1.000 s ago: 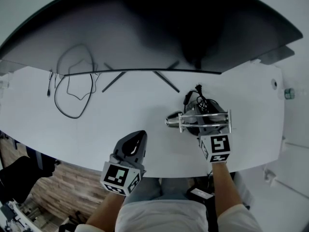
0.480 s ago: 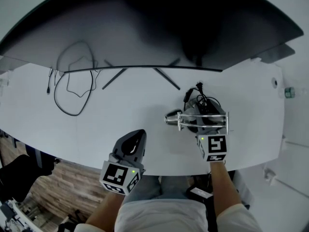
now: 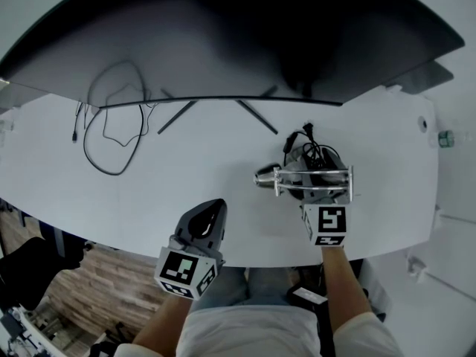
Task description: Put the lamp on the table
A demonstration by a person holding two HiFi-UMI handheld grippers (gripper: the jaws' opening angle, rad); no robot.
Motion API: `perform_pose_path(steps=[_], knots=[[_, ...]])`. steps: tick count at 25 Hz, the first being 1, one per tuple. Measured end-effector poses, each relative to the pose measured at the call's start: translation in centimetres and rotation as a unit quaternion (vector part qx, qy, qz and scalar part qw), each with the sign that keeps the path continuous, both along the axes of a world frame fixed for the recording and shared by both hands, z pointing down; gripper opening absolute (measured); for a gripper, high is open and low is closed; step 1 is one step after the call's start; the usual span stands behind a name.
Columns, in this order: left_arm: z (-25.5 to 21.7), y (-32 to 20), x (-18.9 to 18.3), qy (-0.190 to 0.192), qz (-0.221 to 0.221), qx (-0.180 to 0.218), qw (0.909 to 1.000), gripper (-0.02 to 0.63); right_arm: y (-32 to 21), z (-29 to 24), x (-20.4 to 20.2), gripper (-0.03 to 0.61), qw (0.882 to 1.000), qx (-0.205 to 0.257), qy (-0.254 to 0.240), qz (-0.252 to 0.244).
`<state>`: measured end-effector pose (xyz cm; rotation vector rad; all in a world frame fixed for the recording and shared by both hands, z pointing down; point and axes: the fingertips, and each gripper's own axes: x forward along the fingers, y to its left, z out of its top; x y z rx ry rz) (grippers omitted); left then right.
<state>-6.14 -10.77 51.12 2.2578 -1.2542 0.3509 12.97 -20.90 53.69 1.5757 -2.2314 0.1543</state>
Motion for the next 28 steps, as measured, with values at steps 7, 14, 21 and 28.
perform_pose_path(steps=[7, 14, 21, 28], knots=[[0.0, 0.5, -0.2, -0.001, 0.001, -0.002, 1.0, 0.002, 1.0, 0.5, 0.6, 0.215, 1.0, -0.007, -0.011, 0.014], [-0.6, 0.8, 0.3, 0.004, 0.007, 0.004, 1.0, 0.002, 2.5, 0.2, 1.3, 0.218, 0.999, -0.013, -0.022, 0.028], [-1.2, 1.2, 0.7, 0.005, 0.017, 0.016, 0.9997, 0.002, 3.3, -0.1, 1.6, 0.222, 0.999, -0.017, -0.023, 0.036], [-2.3, 1.3, 0.8, -0.001, 0.024, 0.019, 0.9995, 0.002, 5.1, -0.4, 2.1, 0.222, 0.998, -0.021, -0.028, 0.042]])
